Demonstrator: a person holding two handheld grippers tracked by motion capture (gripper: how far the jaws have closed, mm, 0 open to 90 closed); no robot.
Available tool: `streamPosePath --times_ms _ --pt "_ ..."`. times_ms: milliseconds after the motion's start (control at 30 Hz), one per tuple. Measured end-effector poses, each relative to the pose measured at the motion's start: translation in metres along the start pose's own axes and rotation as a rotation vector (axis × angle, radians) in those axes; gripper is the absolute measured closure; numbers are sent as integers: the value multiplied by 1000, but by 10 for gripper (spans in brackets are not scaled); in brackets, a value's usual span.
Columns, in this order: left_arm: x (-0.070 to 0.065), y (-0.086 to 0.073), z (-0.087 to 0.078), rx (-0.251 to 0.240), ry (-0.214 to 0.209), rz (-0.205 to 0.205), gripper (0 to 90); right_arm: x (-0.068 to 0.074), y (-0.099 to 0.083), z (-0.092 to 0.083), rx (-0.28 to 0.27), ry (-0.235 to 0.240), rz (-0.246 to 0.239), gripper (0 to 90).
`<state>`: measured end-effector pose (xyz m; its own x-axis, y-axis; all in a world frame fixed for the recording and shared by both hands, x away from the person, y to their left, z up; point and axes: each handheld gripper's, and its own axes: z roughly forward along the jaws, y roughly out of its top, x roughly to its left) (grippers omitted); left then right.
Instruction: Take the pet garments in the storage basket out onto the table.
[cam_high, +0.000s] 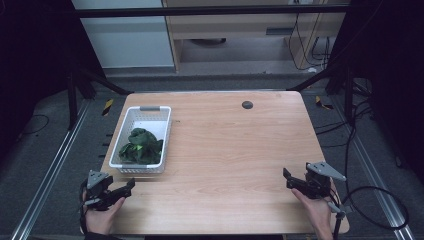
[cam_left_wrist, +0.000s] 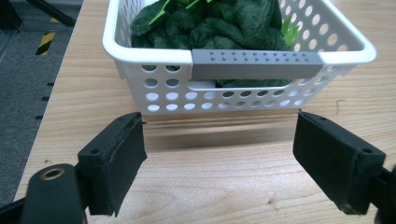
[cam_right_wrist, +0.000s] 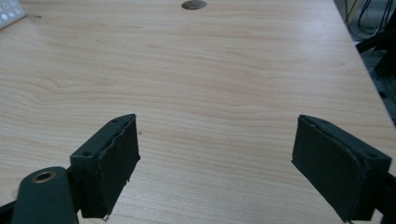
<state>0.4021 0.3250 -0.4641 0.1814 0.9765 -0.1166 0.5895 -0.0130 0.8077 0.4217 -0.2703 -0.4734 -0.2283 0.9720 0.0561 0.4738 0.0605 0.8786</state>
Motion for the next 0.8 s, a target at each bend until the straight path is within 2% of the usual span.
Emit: streamPosePath --times_ms 333,500,800 --pt "2 13 -12 -38 -56 -26 187 4 1 -4 -10 12 -10 151" --pt "5 22 -18 -64 -61 -23 192 6 2 -4 -10 17 -17 151" --pt "7 41 -26 -79 -74 -19 199 9 2 -3 -1 16 -32 151"
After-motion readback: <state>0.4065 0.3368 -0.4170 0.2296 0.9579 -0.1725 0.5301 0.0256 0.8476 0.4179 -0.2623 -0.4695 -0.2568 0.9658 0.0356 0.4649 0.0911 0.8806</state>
